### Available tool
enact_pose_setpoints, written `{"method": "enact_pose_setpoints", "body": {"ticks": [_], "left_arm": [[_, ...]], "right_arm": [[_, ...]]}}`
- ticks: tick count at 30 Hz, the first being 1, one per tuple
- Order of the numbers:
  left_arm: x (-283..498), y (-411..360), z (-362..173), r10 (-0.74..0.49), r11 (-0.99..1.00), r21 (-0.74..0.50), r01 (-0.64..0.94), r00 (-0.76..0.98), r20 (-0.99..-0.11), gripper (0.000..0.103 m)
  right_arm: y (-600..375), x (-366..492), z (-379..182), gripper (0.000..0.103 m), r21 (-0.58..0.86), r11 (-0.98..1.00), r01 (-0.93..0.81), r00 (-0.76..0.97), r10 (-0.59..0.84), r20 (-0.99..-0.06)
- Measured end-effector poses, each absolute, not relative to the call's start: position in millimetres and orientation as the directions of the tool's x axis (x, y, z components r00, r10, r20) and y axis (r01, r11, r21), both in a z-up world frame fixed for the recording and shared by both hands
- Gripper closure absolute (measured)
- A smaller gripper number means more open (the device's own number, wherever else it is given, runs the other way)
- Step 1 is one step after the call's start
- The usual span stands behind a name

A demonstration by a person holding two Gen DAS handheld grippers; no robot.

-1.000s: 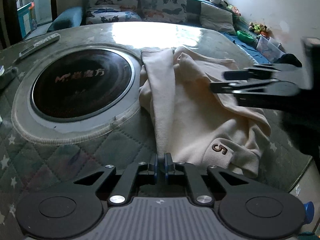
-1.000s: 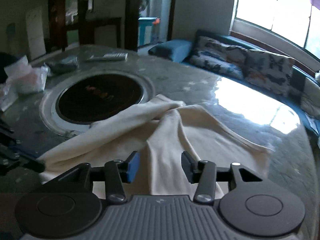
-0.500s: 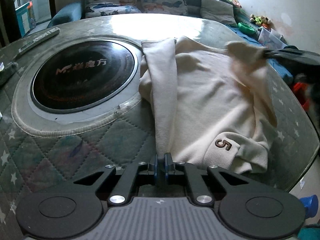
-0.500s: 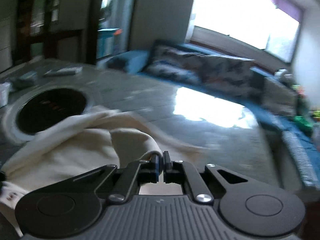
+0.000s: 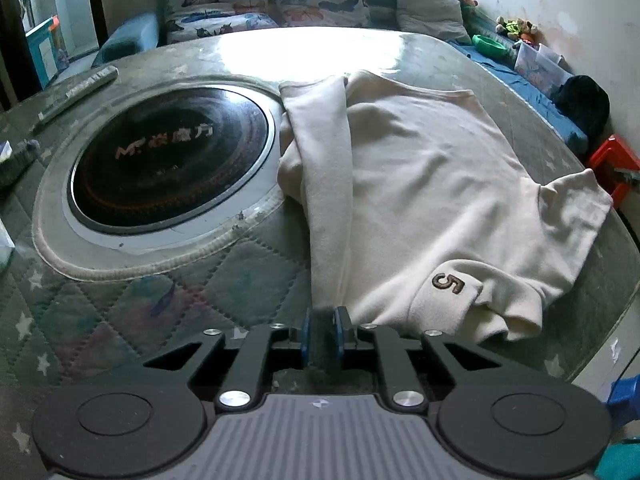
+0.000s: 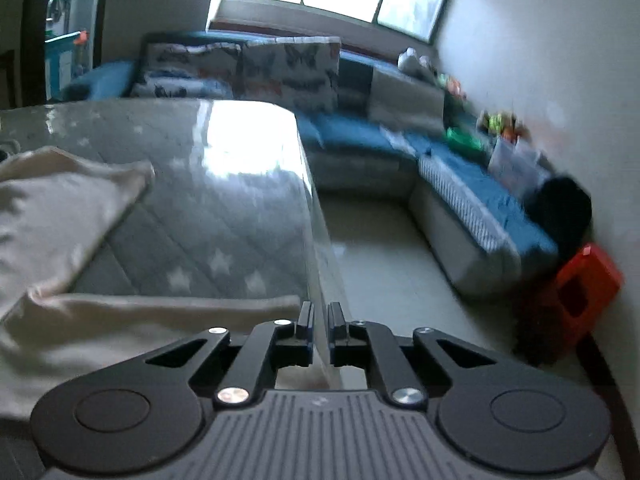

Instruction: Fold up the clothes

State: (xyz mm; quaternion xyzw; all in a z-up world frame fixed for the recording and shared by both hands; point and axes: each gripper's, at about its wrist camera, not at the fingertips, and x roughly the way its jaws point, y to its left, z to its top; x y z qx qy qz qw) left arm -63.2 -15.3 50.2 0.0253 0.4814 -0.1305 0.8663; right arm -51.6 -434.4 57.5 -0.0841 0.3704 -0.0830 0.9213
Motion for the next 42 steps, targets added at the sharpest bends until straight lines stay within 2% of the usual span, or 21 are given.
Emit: {"method": "enact_pose_setpoints", "body": {"ticks": [1, 5, 6, 7, 13, 17, 19, 26, 32, 35, 38, 42], "left_arm": [[-64.7, -15.7, 53.4, -0.196, 0.964, -0.071, 0.255, 0.510, -0.838, 0.088], [-70.2, -16.9, 70.9, -0.188, 0.964, -0.040, 0.264, 0.562, -0.805, 0.075], [-71.6, -17.4, 76.4, -0.187, 0.964, -0.034, 0.264, 0.579, -0.794, 0.074], [-73.3, -18.5, 81.7, -0.194, 0.962, -0.034, 0.270, 0.593, -0.782, 0.074], [-73.2, -51.4, 81.1, -0.299, 0.925, -0.086, 0.370, 0.571, -0.765, 0.074], [-68.2, -82.2, 67.7, -0.368, 0.888, -0.126, 0.442, 0.519, -0.772, 0.074], [-65.8, -97.6, 61.0, -0.400, 0.867, -0.146, 0.476, 0.490, -0.774, 0.074], [-57.5, -151.0, 37.5, -0.503, 0.781, -0.219, 0.585, 0.381, -0.775, 0.074], [-68.1, -163.7, 29.9, -0.540, 0.739, -0.245, 0.627, 0.334, -0.773, 0.073], [-61.9, -156.6, 39.7, -0.532, 0.756, -0.235, 0.610, 0.365, -0.764, 0.073], [-44.7, -139.5, 55.2, -0.488, 0.810, -0.197, 0.552, 0.449, -0.749, 0.071], [-10.6, -110.3, 71.1, -0.369, 0.902, -0.139, 0.408, 0.567, -0.736, 0.060]], "right_arm": [[-434.3, -54.6, 57.1, 0.094, -0.205, 0.976, 0.080, 0.713, -0.199, -0.673], [-420.6, -67.5, 62.4, 0.090, -0.150, 0.989, -0.013, 0.739, -0.091, -0.668], [-417.3, -67.2, 62.0, 0.084, -0.136, 0.990, -0.035, 0.740, -0.066, -0.669], [-413.9, -64.7, 59.7, 0.079, -0.121, 0.991, -0.053, 0.738, -0.043, -0.674], [-396.6, -49.8, 40.0, 0.077, -0.070, 0.992, -0.109, 0.704, 0.027, -0.709], [-397.5, -47.5, 29.2, 0.074, -0.062, 0.994, -0.087, 0.692, 0.016, -0.722], [-400.1, -48.3, 25.2, 0.068, -0.051, 0.996, -0.072, 0.690, 0.013, -0.724], [-420.0, -56.0, 24.9, 0.066, -0.076, 0.997, -0.002, 0.679, -0.054, -0.732], [-433.8, -67.8, 27.3, 0.066, -0.112, 0.993, 0.040, 0.662, -0.110, -0.742], [-429.0, -70.9, 36.3, 0.066, -0.106, 0.994, 0.025, 0.675, -0.095, -0.731], [-411.6, -71.5, 51.4, 0.066, -0.055, 0.997, -0.052, 0.706, -0.002, -0.709], [-376.5, -65.0, 62.7, 0.066, -0.015, 0.982, -0.186, 0.719, 0.126, -0.684]]}}
